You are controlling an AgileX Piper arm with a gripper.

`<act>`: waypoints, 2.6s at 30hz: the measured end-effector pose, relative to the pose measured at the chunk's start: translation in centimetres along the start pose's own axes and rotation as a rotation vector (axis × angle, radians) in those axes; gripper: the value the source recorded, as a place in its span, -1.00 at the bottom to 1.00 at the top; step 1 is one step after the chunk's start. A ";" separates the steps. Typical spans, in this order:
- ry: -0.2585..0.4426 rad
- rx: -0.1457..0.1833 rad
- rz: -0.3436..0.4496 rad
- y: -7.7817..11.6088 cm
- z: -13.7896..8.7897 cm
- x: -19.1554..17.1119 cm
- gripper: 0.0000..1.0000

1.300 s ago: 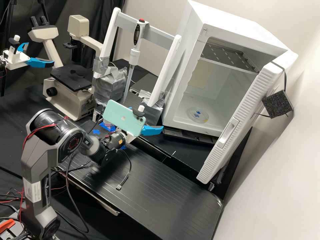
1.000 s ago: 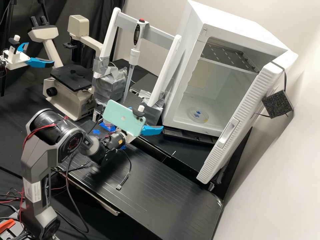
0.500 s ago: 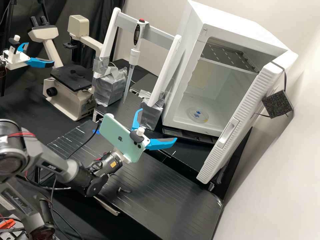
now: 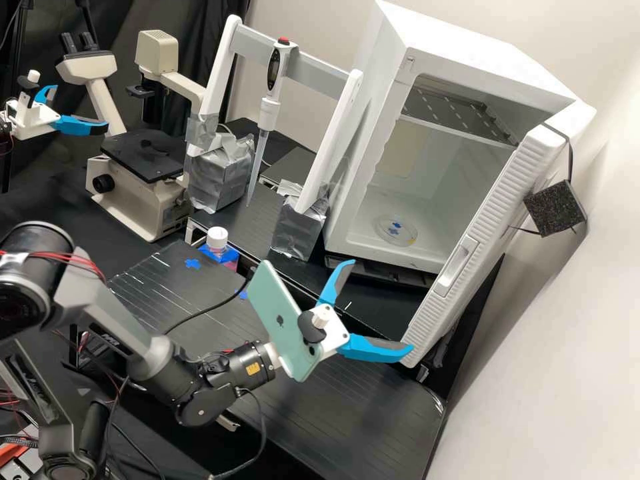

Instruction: Close the door

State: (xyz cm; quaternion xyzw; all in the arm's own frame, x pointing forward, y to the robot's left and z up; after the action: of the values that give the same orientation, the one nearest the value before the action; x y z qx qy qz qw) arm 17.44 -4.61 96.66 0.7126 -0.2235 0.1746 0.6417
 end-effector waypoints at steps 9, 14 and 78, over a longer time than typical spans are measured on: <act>-0.002 -0.074 -0.007 -0.9 1.9 4.9 1.00; 0.015 -0.078 -0.033 -1.7 2.5 6.8 1.00; 0.405 0.082 -0.399 -7.8 -8.6 2.0 1.00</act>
State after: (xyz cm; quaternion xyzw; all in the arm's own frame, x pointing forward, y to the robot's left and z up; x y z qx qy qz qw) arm 23.66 4.35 92.13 0.7186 0.0610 0.1924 0.6655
